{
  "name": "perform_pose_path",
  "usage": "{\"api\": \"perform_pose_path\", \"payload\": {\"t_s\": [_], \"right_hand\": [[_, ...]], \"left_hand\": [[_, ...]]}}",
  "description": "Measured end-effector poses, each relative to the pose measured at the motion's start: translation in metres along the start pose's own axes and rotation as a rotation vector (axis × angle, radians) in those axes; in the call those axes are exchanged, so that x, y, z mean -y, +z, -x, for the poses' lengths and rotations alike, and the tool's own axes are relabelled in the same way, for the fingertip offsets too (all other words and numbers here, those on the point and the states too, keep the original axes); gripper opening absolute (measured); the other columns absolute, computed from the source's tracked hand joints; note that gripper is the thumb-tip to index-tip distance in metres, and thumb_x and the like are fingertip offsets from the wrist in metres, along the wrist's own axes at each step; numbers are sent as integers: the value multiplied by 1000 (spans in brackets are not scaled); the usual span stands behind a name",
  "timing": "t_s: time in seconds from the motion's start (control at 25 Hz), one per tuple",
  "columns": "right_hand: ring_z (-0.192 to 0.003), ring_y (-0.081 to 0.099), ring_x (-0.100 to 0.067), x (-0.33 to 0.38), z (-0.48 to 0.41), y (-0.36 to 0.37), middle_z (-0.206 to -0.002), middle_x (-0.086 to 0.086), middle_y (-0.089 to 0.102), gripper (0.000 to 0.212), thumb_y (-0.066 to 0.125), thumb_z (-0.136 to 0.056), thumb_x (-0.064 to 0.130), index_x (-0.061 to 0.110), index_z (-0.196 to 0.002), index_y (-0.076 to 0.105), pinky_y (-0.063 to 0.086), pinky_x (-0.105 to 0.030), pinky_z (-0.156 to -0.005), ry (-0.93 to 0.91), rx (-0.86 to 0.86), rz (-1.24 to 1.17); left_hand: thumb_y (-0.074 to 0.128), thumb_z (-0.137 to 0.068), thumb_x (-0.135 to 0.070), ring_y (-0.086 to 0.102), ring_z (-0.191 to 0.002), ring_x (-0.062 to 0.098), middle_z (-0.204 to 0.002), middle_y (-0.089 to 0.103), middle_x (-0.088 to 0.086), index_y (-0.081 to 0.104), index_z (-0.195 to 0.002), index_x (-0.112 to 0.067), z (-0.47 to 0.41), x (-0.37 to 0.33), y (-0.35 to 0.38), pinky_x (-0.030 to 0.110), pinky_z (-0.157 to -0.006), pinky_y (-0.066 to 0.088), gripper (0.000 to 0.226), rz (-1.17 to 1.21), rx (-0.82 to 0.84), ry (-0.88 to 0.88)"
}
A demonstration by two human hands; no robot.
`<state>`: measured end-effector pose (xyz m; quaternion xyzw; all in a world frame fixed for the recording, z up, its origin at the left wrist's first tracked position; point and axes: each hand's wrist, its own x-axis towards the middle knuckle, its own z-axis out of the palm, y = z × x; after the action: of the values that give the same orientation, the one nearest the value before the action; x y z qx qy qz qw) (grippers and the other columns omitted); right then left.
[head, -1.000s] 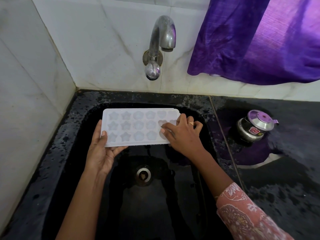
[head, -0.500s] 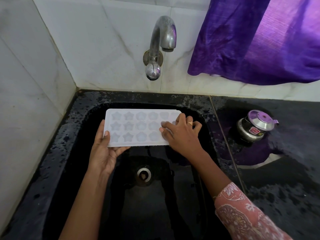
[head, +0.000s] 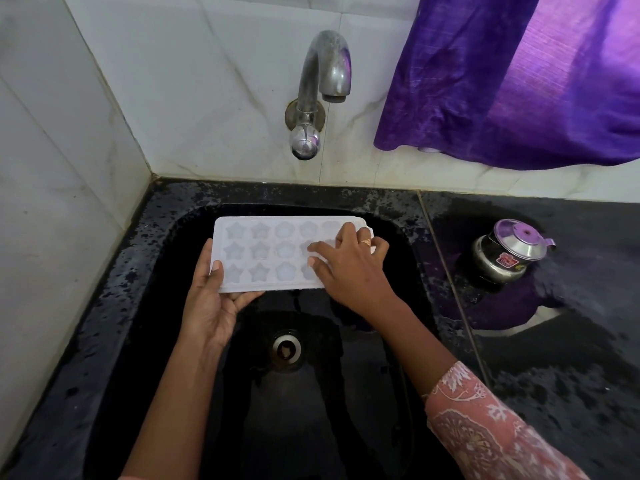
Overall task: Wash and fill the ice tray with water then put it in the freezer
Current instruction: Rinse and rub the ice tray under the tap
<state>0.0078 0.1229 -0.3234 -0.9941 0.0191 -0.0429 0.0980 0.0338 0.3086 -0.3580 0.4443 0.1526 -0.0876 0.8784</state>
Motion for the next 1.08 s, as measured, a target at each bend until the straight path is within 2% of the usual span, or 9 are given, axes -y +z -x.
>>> {"api": "perform_pose_path", "payload": {"t_s": [0.24,0.48,0.6,0.88,1.08], "right_hand": [[-113,31,-25,1,-2,7,-117,-5,35,34,35,-97,45,38,-127,49,14,-42,-97,6,66,-4],[-112,34,-28,1,-1,8,-116,-7,37,33,33,-98,44,32,-121,53,16,-44,-96,22,8,74],[-113,33,-27,3,-2,9,-118,-7,37,33,31,-98,44,34,-124,50,14,-42,-94,29,0,77],[-113,31,-25,2,2,9,-116,-4,36,35,32,-96,49,36,-123,51,12,-42,-97,14,53,22],[-110,33,-24,7,5,7,-114,-4,36,36,32,-97,47,33,-128,45,11,-39,-92,21,-25,0]], "left_hand": [[35,-101,-16,61,-98,19,-114,59,-6,37,-141,-27,-1,-2,-1,37,-60,60,42,-14,-11,8],[35,-101,-16,61,-99,19,-114,59,-7,36,-141,-27,-1,-1,-2,38,-63,60,42,-22,5,-8],[36,-101,-16,62,-98,18,-114,59,-7,38,-140,-27,0,0,0,39,-65,60,41,-24,16,-7],[36,-101,-16,61,-98,19,-114,59,-6,37,-141,-26,0,-1,0,38,-62,60,42,-21,15,1],[35,-101,-16,62,-97,18,-111,60,-7,36,-141,-26,2,2,3,40,-65,59,42,-5,14,1]]}}
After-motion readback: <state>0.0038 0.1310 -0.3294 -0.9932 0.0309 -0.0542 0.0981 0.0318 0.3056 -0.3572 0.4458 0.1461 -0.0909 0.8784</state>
